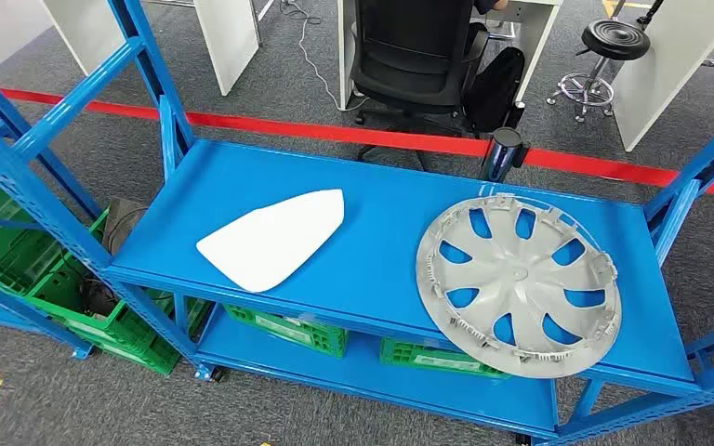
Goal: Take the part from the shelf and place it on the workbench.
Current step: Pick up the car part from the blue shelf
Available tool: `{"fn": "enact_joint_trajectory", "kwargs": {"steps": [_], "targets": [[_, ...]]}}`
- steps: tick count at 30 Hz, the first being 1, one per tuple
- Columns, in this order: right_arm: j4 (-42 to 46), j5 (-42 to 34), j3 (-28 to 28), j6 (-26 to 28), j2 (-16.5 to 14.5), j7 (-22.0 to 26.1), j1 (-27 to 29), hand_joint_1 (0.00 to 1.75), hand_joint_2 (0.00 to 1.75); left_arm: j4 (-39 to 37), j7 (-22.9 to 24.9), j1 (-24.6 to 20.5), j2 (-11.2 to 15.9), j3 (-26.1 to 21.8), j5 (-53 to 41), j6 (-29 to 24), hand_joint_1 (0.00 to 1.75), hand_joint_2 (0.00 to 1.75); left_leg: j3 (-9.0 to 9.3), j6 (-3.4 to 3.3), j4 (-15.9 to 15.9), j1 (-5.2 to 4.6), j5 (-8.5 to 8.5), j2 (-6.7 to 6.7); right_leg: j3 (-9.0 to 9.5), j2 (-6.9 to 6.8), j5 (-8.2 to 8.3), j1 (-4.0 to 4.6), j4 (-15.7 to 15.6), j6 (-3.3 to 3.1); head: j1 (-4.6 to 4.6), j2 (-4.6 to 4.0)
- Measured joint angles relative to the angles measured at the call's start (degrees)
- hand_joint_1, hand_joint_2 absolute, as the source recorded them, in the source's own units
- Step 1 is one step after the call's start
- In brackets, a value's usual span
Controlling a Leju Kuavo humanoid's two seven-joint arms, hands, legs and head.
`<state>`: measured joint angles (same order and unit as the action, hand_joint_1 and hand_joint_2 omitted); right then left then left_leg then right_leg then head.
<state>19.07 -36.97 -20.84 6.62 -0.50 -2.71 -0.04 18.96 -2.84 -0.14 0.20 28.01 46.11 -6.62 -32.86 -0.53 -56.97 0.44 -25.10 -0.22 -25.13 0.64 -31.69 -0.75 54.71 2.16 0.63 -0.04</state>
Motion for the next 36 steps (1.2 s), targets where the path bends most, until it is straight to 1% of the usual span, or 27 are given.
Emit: {"fn": "enact_joint_trajectory", "kwargs": {"steps": [3, 7, 12, 17, 24, 27, 31, 33, 36], "targets": [[-0.37, -2.31, -1.51, 0.60, 0.01, -0.51, -0.51, 0.00, 0.00, -0.39, 0.00, -0.53, 0.15, 1.95, 2.73, -0.40, 0.00, 0.00, 0.00, 0.00, 0.00, 0.00, 0.00, 0.00, 0.00, 0.00, 0.00, 0.00, 0.00, 0.00, -0.02, 0.00], [-1.01, -6.43, -4.28, 1.81, 0.09, -1.39, -1.33, 0.00, 1.75, -1.04, 0.02, -1.44, 0.46, 5.51, 7.43, -1.17, 0.00, 0.00, 0.00, 0.02, 0.00, 0.00, 0.01, 0.00, 0.00, 0.00, 0.00, 0.00, 0.00, 0.00, -0.03, 0.00], [-1.63, -10.76, -6.80, 3.45, 0.38, -2.18, -2.30, 0.00, 1.75, -1.69, 0.02, -2.43, 0.83, 8.98, 12.25, -2.09, 0.00, 0.00, 0.00, 0.02, 0.00, 0.00, 0.01, 0.00, 0.00, 0.00, 0.00, 0.00, 0.00, 0.00, -0.03, 0.00], [-2.34, -15.55, -9.00, 6.30, 0.98, -2.36, -3.09, 0.00, 1.75, -2.35, -0.01, -3.24, 1.23, 12.09, 17.10, -3.27, 0.00, 0.00, 0.00, 0.02, 0.00, 0.00, 0.02, 0.00, 0.00, 0.00, 0.00, 0.00, 0.00, 0.00, -0.05, 0.00], [-2.88, -20.12, -9.99, 10.23, 2.41, 0.31, -3.89, 0.00, 1.75, -2.89, -0.16, -3.91, 1.54, 14.52, 21.32, -4.77, 0.00, 0.00, 0.00, 0.01, 0.00, 0.00, 0.03, 0.00, 0.00, 0.00, 0.01, 0.00, 0.00, 0.00, -0.03, 0.00], [-3.13, -22.82, -10.34, 12.78, 3.52, 3.57, -4.31, 0.00, 1.75, -3.22, -0.25, -4.23, 1.72, 15.65, 23.85, -5.71, 0.00, 0.00, 0.00, 0.00, -0.01, 0.00, 0.04, 0.00, 0.00, 0.00, 0.02, -0.01, 0.00, 0.01, -0.05, 0.00], [-3.38, -25.80, -10.43, 16.16, 5.48, 10.01, -4.93, 0.00, 1.75, -3.64, -0.47, -4.67, 1.86, 17.02, 26.66, -6.84, 0.00, 0.00, -0.01, -0.02, -0.02, -0.01, 0.05, 0.00, 0.01, 0.00, 0.03, -0.01, 0.00, 0.01, -0.03, 0.00], [-3.36, -26.40, -10.38, 17.56, 6.40, 13.23, -5.16, 0.00, 1.75, -3.82, -0.68, -4.81, 1.89, 17.64, 27.69, -7.23, 0.00, 0.00, -0.01, -0.02, -0.02, -0.01, 0.05, 0.00, 0.02, 0.00, 0.04, -0.01, 0.00, 0.00, -0.01, 0.00], [-2.96, -25.60, -9.94, 19.18, 7.27, 16.77, -5.27, 0.00, 1.75, -4.08, -0.89, -4.91, 1.94, 18.49, 28.79, -7.62, 0.00, 0.00, -0.01, -0.02, -0.02, -0.01, 0.05, -0.01, 0.02, 0.00, 0.05, 0.00, 0.00, -0.01, 0.00, 0.00]]}}
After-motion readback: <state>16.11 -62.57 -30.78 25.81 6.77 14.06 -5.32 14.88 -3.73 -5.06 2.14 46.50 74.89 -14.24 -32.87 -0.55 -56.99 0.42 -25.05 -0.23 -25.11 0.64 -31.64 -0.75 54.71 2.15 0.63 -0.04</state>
